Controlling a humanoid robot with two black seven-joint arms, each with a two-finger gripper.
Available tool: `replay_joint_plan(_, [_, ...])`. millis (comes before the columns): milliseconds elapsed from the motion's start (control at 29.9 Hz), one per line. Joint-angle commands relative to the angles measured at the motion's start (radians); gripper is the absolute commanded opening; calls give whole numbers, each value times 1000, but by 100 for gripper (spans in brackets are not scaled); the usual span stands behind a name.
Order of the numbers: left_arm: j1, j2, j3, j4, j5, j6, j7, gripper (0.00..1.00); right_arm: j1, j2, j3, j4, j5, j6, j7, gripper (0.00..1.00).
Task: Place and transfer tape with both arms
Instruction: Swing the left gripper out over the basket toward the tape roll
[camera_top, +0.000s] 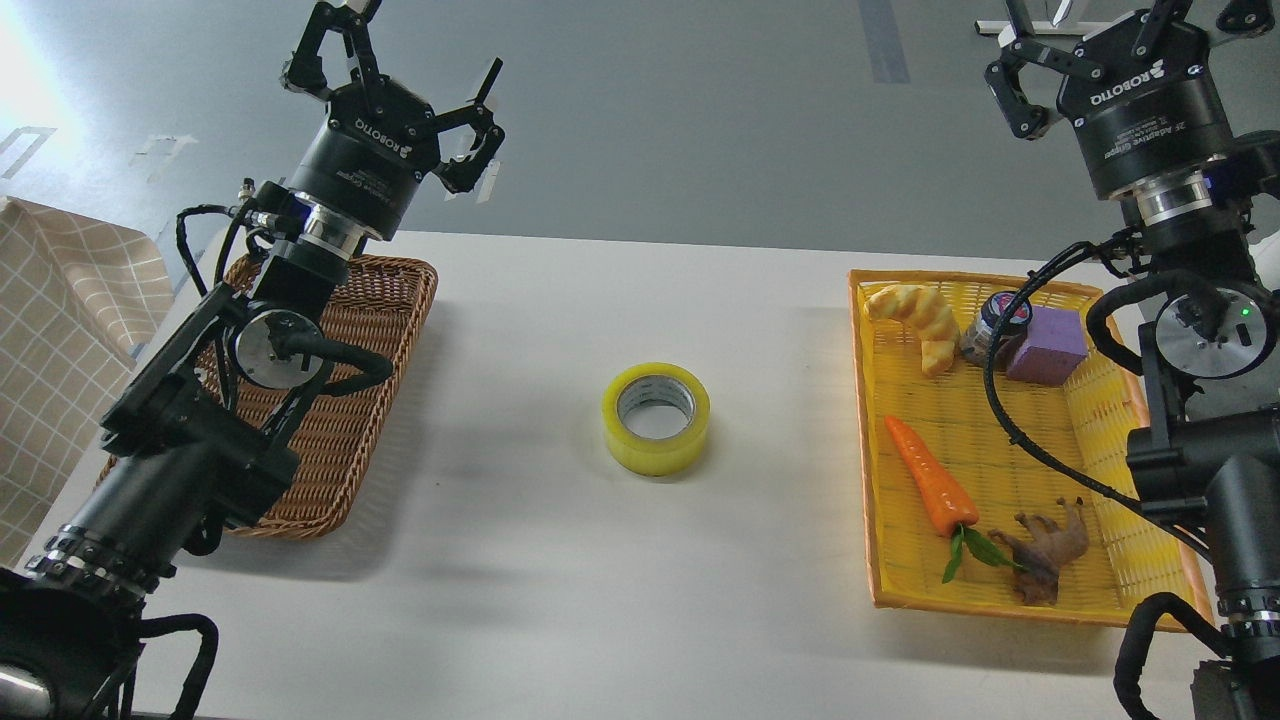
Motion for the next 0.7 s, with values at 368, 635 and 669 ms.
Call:
replay_joint_plan(368, [-143, 163, 188, -11, 443, 0, -9, 98, -2, 0, 0, -3, 0, 0, 1, 100])
replay_joint_plan(635, [-152, 255, 195, -141, 703, 0, 8, 98, -16, 0, 0, -5, 0, 0, 1, 100])
replay_joint_plan(669, [-152, 274, 207, -146, 718, 0, 21, 98, -16, 0, 0, -5, 0, 0, 1, 100])
